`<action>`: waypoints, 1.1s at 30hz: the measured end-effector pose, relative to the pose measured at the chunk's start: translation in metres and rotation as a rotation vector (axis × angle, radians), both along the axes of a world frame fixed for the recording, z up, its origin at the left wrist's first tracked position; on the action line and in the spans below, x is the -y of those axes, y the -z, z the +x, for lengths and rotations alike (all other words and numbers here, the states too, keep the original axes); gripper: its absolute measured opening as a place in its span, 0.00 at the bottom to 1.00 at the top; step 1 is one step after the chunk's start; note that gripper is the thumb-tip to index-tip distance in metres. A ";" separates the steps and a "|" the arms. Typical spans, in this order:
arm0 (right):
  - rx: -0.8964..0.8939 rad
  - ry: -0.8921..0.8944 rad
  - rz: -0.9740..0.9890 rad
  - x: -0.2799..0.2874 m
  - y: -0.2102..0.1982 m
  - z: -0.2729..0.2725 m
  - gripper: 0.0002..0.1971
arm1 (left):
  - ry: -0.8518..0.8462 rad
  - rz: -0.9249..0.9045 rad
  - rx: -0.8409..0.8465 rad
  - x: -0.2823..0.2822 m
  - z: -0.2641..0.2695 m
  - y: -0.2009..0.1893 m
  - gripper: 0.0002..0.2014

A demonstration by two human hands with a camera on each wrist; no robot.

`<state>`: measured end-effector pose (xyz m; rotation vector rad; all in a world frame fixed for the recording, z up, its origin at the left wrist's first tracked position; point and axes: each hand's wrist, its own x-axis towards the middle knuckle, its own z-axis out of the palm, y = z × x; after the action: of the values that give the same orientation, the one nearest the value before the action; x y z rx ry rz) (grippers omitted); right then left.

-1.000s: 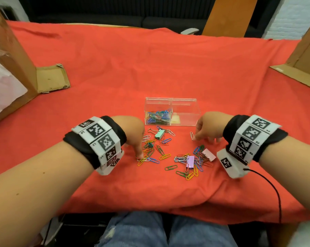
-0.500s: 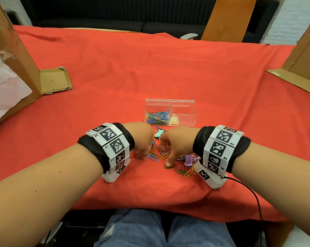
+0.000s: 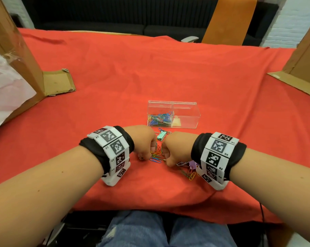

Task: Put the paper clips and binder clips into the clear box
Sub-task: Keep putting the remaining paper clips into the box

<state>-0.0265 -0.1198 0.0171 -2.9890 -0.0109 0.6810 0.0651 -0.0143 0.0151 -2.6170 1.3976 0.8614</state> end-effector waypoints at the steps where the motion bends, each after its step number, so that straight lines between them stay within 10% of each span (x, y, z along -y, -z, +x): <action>1: 0.006 -0.025 -0.019 0.000 0.001 0.000 0.16 | 0.007 0.004 0.004 0.000 0.000 0.000 0.11; 20: 0.637 0.465 0.216 0.058 -0.030 0.056 0.07 | -0.223 -0.671 0.247 0.028 0.046 -0.043 0.06; 29: 0.577 0.364 0.184 0.046 -0.034 0.054 0.13 | -0.257 -0.524 0.276 0.027 0.044 -0.032 0.16; 33: 0.197 0.214 0.007 0.035 -0.029 0.035 0.14 | -0.140 -0.218 0.209 0.011 0.030 -0.023 0.12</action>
<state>0.0085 -0.1547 0.0460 -2.9767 0.2889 0.3622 0.0947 -0.0256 0.0384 -2.8937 1.3349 0.4497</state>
